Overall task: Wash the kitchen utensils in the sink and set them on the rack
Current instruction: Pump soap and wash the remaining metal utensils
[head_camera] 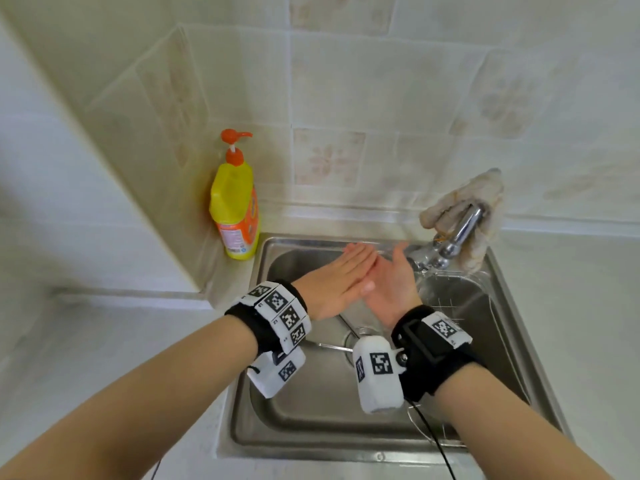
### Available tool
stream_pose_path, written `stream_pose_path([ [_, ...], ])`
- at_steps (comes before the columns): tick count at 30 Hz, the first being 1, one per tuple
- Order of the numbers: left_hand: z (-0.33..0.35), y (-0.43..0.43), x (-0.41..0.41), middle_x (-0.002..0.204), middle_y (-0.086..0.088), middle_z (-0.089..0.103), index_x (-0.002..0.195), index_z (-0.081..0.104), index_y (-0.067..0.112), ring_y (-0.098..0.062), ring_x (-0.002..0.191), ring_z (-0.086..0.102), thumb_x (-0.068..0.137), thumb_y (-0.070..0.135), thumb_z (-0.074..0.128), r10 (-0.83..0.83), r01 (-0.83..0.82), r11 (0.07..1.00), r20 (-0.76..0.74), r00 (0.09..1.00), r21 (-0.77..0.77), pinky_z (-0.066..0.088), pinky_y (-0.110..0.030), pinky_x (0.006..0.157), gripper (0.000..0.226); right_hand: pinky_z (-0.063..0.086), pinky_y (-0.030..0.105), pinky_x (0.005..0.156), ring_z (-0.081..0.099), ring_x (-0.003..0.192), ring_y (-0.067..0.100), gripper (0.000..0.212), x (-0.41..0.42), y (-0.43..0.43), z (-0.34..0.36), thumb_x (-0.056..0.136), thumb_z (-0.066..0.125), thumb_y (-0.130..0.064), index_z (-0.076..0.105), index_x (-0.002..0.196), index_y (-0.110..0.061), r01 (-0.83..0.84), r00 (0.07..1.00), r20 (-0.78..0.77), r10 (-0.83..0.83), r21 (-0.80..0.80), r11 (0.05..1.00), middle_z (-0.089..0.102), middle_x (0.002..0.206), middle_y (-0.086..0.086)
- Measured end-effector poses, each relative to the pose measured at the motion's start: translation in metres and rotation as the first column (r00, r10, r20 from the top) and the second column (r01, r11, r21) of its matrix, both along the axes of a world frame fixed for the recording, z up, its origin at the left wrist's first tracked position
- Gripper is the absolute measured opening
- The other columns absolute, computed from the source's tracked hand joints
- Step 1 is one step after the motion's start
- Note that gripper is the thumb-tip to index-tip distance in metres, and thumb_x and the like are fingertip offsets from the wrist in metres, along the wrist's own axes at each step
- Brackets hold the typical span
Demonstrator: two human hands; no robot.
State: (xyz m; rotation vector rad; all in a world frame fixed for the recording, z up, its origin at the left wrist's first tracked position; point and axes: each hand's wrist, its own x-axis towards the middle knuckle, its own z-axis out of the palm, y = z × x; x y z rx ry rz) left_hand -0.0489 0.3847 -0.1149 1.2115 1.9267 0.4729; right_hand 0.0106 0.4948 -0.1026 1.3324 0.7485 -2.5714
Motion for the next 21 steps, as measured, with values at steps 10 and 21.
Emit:
stream_pose_path([
  [10, 0.059, -0.027, 0.002, 0.157, -0.002, -0.013, 0.148, -0.007, 0.012, -0.004, 0.142, -0.013, 0.101, 0.037, 0.014, 0.327, -0.336, 0.942, -0.172, 0.929, -0.026, -0.012, -0.014, 0.109, 0.057, 0.037, 0.031, 0.102, 0.041, 0.131, 0.022, 0.071, -0.024, -0.022, 0.049, 0.097, 0.012, -0.056, 0.029, 0.145, -0.006, -0.389, 0.9, -0.216, 0.379, -0.004, 0.921, 0.044, 0.142, 0.012],
  [21, 0.073, -0.05, 0.023, 0.15, -0.004, 0.032, 0.145, 0.029, 0.011, -0.015, 0.137, 0.032, 0.101, 0.032, 0.03, 0.56, -0.579, 0.815, -0.215, 0.8, -0.034, 0.02, -0.019, 0.11, 0.049, 0.048, 0.03, 0.094, 0.055, 0.118, 0.028, 0.052, -0.028, -0.001, 0.067, 0.102, 0.027, -0.037, 0.043, 0.13, 0.004, -0.676, 0.598, -0.093, 0.796, 0.476, 0.563, 0.054, 0.129, 0.02],
])
